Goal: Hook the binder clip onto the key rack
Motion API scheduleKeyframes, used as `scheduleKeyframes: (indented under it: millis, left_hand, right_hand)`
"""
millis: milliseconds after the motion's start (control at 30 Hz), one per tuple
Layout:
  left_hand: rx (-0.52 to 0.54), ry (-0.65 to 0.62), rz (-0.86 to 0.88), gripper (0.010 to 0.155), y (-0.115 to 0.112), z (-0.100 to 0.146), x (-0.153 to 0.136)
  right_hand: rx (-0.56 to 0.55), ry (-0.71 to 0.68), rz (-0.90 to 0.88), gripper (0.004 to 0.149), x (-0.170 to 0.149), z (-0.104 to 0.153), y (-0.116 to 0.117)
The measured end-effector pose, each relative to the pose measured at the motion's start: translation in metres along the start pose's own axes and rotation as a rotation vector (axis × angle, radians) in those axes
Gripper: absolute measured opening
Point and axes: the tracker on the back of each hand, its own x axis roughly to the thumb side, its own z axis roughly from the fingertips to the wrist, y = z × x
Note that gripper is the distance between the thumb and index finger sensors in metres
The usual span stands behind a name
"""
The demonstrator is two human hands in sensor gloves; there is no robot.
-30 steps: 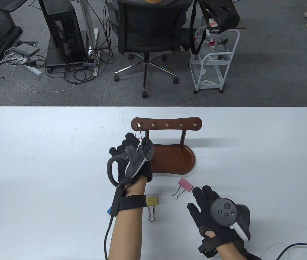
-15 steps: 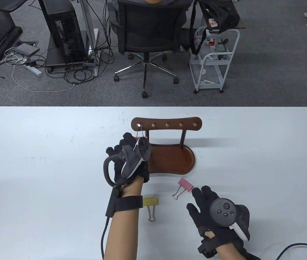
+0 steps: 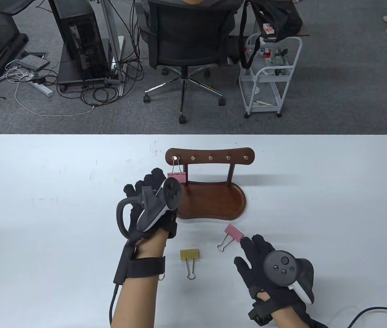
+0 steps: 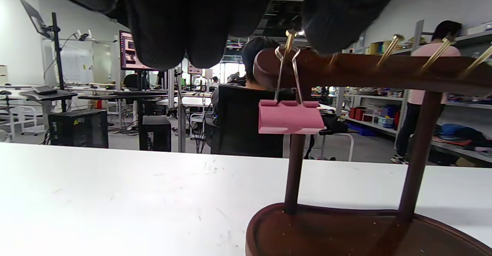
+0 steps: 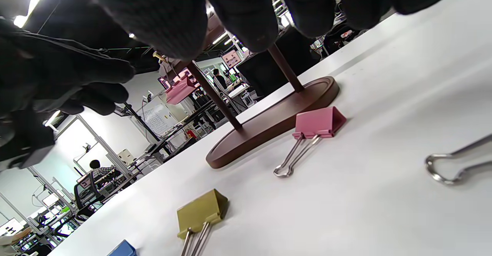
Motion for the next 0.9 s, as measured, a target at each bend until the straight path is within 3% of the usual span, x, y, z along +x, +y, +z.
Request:
scheduleKeyframes:
  millis: [400,900]
  left_hand:
    - [-0.019,-0.136,-0.021,0.075,0.017,0.039,-0.039]
    - [-0.109,-0.261,-0.054,0.076,-0.015,0.078,-0.075]
  right_hand:
    - [-0.002,-0.001,-0.003,0.068,0.0,0.0,0.0]
    - [0.001,-0.006,-0.004,0.068,0.0,-0.001,0.001]
